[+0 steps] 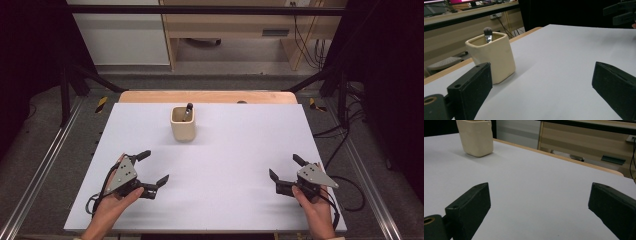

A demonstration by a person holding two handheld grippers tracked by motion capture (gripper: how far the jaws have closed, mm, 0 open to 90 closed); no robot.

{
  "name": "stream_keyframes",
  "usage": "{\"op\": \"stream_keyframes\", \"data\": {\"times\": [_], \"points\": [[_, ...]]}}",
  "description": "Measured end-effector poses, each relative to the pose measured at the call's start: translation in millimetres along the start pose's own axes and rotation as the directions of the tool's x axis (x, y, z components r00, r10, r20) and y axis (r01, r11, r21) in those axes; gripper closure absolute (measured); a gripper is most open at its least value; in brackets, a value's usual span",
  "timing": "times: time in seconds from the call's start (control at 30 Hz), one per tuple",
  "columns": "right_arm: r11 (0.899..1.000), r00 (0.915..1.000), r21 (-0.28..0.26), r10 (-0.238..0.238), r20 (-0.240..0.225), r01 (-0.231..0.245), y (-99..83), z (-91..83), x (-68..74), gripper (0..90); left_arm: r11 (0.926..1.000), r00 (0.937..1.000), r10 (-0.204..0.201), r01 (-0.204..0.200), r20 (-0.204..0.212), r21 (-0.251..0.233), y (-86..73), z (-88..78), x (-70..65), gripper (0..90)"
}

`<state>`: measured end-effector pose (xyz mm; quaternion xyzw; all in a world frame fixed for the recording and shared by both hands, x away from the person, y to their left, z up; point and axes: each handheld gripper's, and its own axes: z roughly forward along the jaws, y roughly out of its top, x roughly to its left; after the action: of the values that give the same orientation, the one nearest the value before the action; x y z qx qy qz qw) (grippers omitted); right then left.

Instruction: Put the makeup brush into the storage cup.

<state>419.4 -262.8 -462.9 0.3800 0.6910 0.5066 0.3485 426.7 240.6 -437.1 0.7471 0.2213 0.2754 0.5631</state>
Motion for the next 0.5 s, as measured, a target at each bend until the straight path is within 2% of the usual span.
{"op": "stream_keyframes", "data": {"times": [0.3,0.5], "points": [[1.0,1.0,-0.002,0.002,-0.001,-0.002,0.0,-0.2,-0.1,4.4,0.9999,0.9999,-0.001,0.0,0.014,0.016,-8.0,-0.7,1.4,2.4],[1.0,1.0,-0.003,0.004,-0.005,-0.004,-0.2,0.0,-0.1,4.4,1.0,0.9986,-0.007,0.007,0.053,-0.002,-10.2,-2.3,0.1,2.4]]}}
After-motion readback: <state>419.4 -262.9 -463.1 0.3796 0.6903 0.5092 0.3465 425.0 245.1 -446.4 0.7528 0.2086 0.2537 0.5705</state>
